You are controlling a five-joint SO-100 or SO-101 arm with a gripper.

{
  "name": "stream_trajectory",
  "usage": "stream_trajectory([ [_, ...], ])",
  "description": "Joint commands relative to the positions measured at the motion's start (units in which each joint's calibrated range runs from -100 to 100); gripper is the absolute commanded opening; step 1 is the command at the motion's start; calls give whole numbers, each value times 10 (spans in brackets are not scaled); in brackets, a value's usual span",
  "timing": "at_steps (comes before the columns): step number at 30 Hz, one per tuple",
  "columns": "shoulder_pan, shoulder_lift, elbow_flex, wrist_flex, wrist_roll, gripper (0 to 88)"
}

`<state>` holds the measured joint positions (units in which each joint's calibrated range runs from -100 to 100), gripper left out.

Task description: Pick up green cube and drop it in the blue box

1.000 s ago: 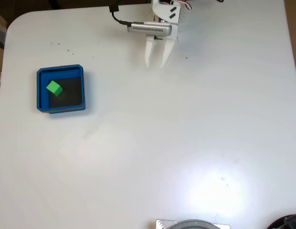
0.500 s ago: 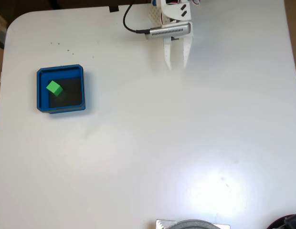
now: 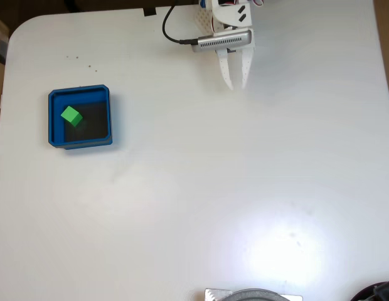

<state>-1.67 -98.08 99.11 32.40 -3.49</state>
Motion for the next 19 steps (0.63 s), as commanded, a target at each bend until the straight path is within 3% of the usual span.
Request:
stream_trajectory([
  [1,-4,-13,3,-9,1,21],
  [19,-2,-12,4,-9,-1,24],
])
